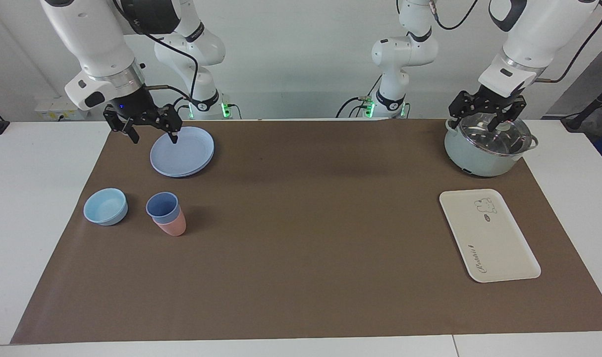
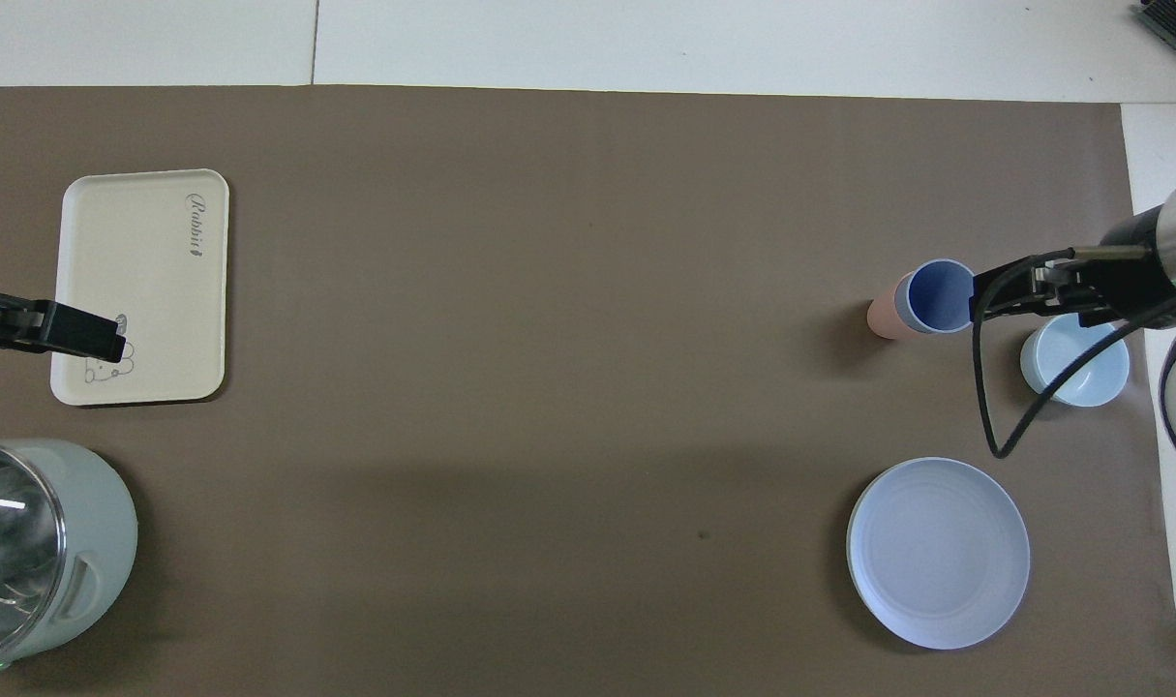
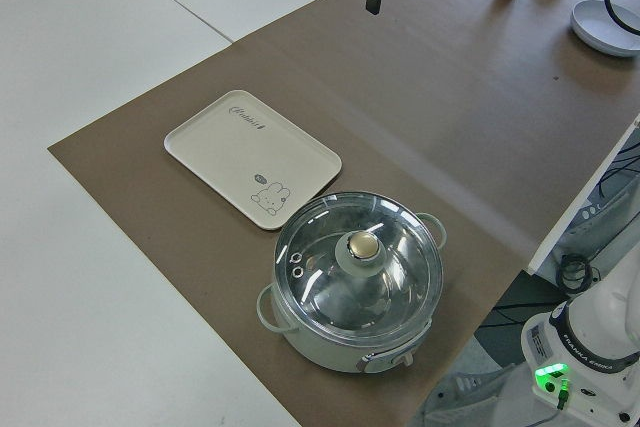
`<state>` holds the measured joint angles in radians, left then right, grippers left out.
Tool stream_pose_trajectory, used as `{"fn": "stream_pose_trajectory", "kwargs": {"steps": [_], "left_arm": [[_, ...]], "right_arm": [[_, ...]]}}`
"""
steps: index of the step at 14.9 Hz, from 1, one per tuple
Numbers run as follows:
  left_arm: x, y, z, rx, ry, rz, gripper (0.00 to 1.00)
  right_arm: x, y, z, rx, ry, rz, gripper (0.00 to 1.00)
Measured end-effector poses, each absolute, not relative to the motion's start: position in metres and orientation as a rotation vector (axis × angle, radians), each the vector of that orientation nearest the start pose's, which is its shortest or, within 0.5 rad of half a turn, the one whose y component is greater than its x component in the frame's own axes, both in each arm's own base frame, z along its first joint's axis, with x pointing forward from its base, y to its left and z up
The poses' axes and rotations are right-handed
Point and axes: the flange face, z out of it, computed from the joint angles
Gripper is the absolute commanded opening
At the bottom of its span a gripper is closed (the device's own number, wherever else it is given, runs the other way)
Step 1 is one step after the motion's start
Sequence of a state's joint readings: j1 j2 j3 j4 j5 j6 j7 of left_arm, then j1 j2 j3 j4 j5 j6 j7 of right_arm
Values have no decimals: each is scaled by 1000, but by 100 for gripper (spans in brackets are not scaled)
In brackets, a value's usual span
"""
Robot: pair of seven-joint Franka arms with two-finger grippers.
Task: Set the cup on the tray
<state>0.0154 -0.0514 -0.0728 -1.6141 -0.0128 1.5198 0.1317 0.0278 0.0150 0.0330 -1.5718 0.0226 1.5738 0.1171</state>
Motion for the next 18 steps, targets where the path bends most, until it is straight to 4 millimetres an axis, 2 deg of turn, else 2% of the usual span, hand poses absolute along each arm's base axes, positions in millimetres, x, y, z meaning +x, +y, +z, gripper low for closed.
{"fn": "stream_pose_trajectory", "kwargs": {"steps": [9,11,15,18], "left_arm": [[532,-33,628,-3137,298,68,100],[532,-33,627,-3137,299,68,100],[532,-33,627,-3137,299,68,100],[532,-33,627,-3137,299,68,100]], "right_arm": [[558,28,616,-3112,134,24,98],[562,24,619,-3092,290,-20,96],[573,1,615,-2952,750,-56,96],[589,-29,593,-2863,985,-40,96]]}}
